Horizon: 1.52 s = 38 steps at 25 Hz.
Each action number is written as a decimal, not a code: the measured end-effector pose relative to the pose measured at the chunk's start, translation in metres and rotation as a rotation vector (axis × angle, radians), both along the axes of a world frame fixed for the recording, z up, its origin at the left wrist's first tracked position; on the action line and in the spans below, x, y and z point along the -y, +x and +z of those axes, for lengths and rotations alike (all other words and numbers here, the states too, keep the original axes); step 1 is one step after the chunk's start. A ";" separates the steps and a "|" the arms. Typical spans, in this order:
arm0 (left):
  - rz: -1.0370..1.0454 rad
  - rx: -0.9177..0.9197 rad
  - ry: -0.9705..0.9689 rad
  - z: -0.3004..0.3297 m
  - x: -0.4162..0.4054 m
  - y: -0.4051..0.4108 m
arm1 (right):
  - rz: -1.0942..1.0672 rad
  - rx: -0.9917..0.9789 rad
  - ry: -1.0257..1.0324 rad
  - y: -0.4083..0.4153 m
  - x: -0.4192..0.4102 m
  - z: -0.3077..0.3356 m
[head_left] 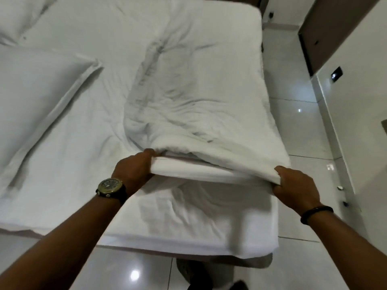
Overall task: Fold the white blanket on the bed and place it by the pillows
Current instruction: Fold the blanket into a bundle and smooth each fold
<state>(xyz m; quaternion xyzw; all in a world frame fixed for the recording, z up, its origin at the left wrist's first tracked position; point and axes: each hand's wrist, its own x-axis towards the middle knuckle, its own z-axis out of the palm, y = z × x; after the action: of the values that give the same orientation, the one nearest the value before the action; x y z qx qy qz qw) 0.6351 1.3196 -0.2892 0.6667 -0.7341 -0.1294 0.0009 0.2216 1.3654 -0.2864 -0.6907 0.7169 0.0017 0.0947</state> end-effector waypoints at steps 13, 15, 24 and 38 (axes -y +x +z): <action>-0.411 0.092 -0.291 0.045 0.025 -0.018 | -0.092 0.075 -0.009 -0.027 -0.052 0.053; -0.496 0.146 -0.530 0.086 0.019 0.007 | -0.091 0.147 -0.040 -0.009 -0.060 0.030; -0.131 0.247 0.530 -0.023 -0.178 -0.005 | -0.028 -0.136 0.106 0.006 -0.110 -0.015; 0.782 -0.425 0.282 -0.067 -0.071 0.063 | -0.225 0.037 0.157 0.043 -0.109 -0.063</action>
<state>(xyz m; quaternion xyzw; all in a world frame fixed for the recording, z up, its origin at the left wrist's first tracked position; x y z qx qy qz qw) 0.6983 1.3901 -0.3561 0.8456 -0.3866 -0.3513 0.1094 0.2647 1.4742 -0.3492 -0.5964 0.7856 0.0344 0.1612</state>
